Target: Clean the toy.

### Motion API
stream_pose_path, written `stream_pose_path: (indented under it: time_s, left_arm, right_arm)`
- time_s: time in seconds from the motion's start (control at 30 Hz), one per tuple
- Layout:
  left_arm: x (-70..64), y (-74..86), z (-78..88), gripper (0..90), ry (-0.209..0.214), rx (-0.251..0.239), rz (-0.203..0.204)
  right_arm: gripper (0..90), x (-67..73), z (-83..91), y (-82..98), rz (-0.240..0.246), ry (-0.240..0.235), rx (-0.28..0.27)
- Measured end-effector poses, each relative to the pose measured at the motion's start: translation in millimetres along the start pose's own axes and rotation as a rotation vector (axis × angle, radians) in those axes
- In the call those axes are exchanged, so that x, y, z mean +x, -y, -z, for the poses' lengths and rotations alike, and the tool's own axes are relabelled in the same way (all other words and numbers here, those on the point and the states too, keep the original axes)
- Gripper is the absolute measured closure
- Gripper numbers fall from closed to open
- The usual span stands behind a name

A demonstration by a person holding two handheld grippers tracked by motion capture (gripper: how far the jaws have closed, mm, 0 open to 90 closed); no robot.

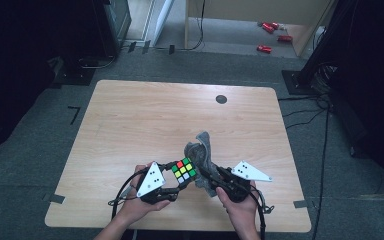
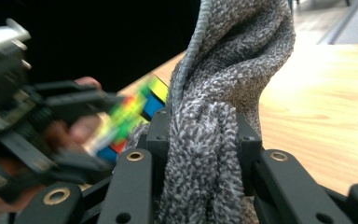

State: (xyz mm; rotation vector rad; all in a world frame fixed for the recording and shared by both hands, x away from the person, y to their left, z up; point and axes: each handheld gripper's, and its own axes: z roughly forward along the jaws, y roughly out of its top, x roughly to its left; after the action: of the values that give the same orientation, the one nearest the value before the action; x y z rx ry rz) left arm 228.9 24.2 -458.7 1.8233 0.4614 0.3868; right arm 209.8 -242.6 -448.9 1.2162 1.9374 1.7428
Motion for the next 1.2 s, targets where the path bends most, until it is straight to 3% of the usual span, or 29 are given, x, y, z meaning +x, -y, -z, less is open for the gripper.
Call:
stream_pose_path:
  time_s: [0.13,0.23,0.3,0.4,0.57,0.73,0.83,0.93,1.0,1.07,1.13,1.2]
  left_arm:
    - [3.4,-0.3,2.1,34.8,0.01,-0.013,0.022]
    - [0.9,1.0,-0.8,34.8,0.012,0.002,0.008]
    - [-1.2,1.0,-1.9,34.8,0.015,0.006,-0.002]
    - [0.1,-1.2,0.5,34.8,0.032,-0.013,0.018]
    - [8.1,-3.9,5.3,34.8,0.044,-0.049,0.098]
    - [18.1,-3.9,9.9,34.8,0.052,-0.093,0.197]
    - [25.2,-5.6,16.1,34.8,0.053,-0.139,0.262]
    - [31.0,-7.9,20.7,34.8,0.081,-0.185,0.341]
    - [29.7,-9.0,20.2,34.8,0.095,-0.184,0.346]
    - [27.4,-8.8,18.2,34.8,0.09,-0.167,0.328]
    - [28.6,-8.3,17.9,34.8,0.089,-0.162,0.338]
    - [30.0,-7.7,18.5,34.8,0.086,-0.161,0.344]
  right_arm:
    - [68.1,-4.1,-0.9,1.8,-0.017,0.003,0.011]
    - [68.1,-0.5,1.0,-1.8,-0.041,-0.044,-0.013]
    - [68.5,5.1,3.1,-6.0,-0.027,-0.069,-0.037]
    - [69.1,8.0,5.8,-9.6,-0.023,-0.083,-0.05]
    - [70.0,-4.0,3.1,-1.8,-0.047,-0.042,-0.014]
    - [70.7,-1.1,1.3,-1.6,-0.011,-0.068,-0.003]
    - [71.4,-0.7,-3.6,3.3,-0.008,-0.081,0.035]
    - [72.2,1.9,-11.6,11.4,-0.005,-0.106,0.072]
    - [72.2,9.6,-18.2,16.3,0.029,-0.145,0.08]
    - [71.6,21.2,-24.1,20.5,0.103,-0.176,0.079]
    - [71.4,30.4,-28.3,24.7,0.192,-0.156,0.096]
    - [71.6,30.9,-28.8,26.4,0.237,-0.14,0.092]
